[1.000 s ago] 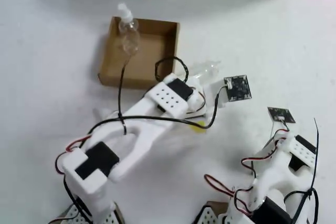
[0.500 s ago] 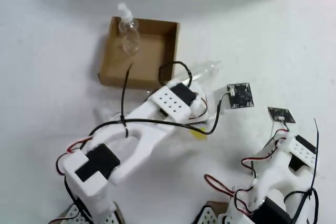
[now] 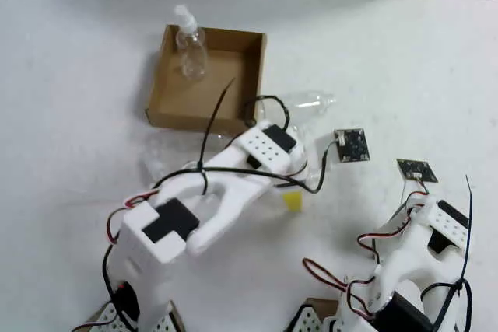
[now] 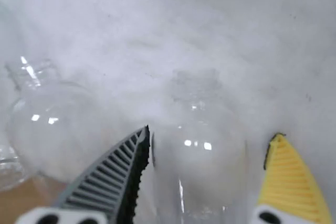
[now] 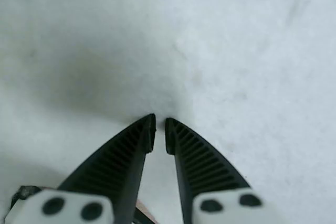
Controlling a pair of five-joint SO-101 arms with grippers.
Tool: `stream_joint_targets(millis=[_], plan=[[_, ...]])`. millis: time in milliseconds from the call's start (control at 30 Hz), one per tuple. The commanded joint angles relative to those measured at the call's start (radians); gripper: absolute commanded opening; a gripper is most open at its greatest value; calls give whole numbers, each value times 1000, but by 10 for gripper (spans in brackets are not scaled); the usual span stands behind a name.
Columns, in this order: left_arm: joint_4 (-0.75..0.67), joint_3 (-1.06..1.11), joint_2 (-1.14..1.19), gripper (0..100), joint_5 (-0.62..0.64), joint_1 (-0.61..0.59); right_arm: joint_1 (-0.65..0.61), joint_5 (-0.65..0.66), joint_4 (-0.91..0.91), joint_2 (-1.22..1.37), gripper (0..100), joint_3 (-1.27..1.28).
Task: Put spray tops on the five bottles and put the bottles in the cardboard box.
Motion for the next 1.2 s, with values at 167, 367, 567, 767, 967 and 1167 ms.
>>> stream_joint_targets(millis=[167, 367, 567, 767, 967, 1167], plan=[[15, -58, -7, 154, 15, 16, -12, 11, -16, -25, 17, -3], [51, -57, -7, 57, 14, 27, -12, 11, -18, -25, 17, -3], [153, -69, -19, 26, 14, 91, -12, 3, -28, -21, 17, -3], [298, -94, -120, 24, 14, 117, -12, 2, -28, -19, 17, -3], [379, -43, -272, 24, 14, 38, -12, 2, -28, -19, 17, -3], [482, 38, -440, 24, 14, -65, -13, 2, -28, -19, 17, -3]])
